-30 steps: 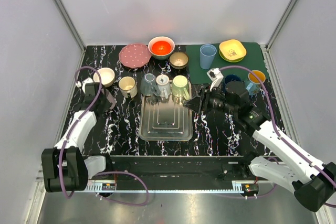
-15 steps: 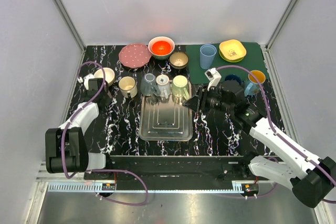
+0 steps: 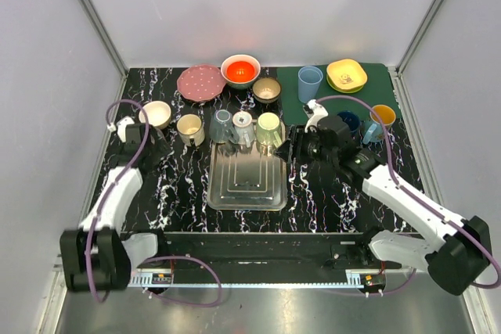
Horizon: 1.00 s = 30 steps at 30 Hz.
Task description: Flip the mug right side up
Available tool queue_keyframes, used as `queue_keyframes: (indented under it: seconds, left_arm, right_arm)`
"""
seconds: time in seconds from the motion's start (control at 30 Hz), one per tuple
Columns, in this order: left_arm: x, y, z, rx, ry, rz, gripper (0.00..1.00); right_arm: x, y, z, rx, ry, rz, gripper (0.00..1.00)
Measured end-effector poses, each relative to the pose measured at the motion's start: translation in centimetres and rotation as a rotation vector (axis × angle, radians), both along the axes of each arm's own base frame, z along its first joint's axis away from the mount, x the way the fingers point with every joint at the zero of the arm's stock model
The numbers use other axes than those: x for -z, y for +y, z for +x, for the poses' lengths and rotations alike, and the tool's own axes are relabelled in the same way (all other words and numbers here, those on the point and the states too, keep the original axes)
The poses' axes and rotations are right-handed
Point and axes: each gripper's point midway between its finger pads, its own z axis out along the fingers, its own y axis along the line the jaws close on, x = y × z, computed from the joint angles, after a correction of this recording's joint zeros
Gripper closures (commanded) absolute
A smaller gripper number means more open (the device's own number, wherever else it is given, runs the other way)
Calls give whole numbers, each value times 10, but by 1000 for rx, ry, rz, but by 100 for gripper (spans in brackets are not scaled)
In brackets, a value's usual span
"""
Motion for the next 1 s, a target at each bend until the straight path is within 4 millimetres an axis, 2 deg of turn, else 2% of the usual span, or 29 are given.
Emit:
queue_keyframes:
  seconds: [0.1,0.13,0.17,0.23,0.37,0.43,0.57,0.7,0.87,1.0]
  left_arm:
    - [-29,-13,-13,14,-103,-2,1]
    - [-40,-24,-16,42,-143,-11,1]
    - [-51,-35,-19,75,-180,-14,1]
    - [-65,-62,-23,152,-236,-39,1]
    - [-75,-105,-35,287,-241,-82,1]
    - [-75,-118,-35,330,-223,-102,1]
    - [-74,-136,-40,407,-204,-163,1]
    - [-84,-151,-47,491,-240,-223,1]
    - [-100,-162,-59,586,-318,-267,1]
    - [-99,-167,-64,638,-322,-280,1]
  right_arm:
    - [22,-12,16,102,36,-88,35]
    - [30,-16,21,133,51,-124,32]
    - [39,-20,26,160,70,-166,24]
    - [52,-26,35,200,103,-247,21]
    - [64,-28,62,235,107,-373,21]
    - [68,-27,71,228,95,-414,24]
    - [82,-21,89,185,73,-500,30]
    - [104,-8,113,118,67,-584,32]
    - [126,-4,124,65,76,-658,33]
    - [132,-2,133,52,68,-696,35]
